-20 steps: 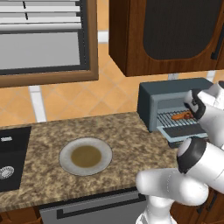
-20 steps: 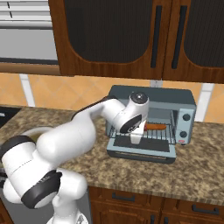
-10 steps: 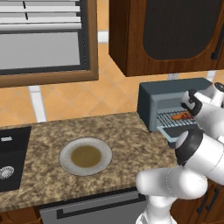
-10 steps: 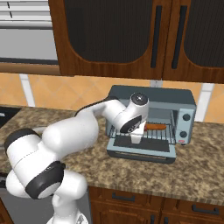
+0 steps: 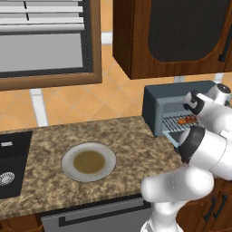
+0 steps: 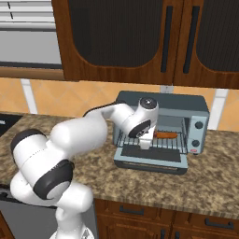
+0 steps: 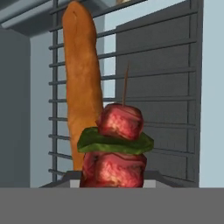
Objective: Pick up the kebab skewer and baguette bread, and place them inside the toaster oven. Close the toaster oven door and start by setting the timer.
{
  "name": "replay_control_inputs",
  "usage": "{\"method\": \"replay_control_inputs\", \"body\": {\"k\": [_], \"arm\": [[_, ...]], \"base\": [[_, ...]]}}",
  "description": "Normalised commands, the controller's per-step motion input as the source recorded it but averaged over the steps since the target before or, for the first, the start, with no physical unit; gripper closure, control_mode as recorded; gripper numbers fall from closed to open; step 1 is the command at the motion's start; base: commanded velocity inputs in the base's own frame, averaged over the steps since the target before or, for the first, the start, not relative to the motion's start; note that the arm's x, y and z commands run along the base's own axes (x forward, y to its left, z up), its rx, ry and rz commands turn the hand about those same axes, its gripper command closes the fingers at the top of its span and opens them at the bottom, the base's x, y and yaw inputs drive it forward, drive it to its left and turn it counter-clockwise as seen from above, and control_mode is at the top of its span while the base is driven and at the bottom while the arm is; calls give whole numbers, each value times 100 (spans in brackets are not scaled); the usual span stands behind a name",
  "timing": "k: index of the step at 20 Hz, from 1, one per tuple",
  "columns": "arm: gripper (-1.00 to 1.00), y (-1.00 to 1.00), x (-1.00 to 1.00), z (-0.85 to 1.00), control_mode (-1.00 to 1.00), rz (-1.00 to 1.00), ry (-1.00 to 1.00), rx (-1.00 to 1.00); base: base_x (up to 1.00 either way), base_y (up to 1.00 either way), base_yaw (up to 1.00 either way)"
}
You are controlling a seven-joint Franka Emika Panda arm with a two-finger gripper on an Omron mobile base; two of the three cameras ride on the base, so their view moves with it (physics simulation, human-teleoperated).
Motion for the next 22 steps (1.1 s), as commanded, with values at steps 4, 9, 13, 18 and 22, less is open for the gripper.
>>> {"method": "replay_control_inputs", "body": {"k": [4, 9, 13, 18, 22], "arm": [[100, 0, 18, 0, -100, 0, 4, 0], [100, 0, 21, 0, -100, 0, 5, 0], [100, 0, 20, 0, -100, 0, 5, 0], [100, 0, 22, 0, -100, 0, 7, 0], [-100, 0, 14, 0, -100, 0, 10, 0]], "base": [[0, 0, 0], [0, 0, 0], [0, 0, 0], [0, 0, 0], [0, 0, 0]]}}
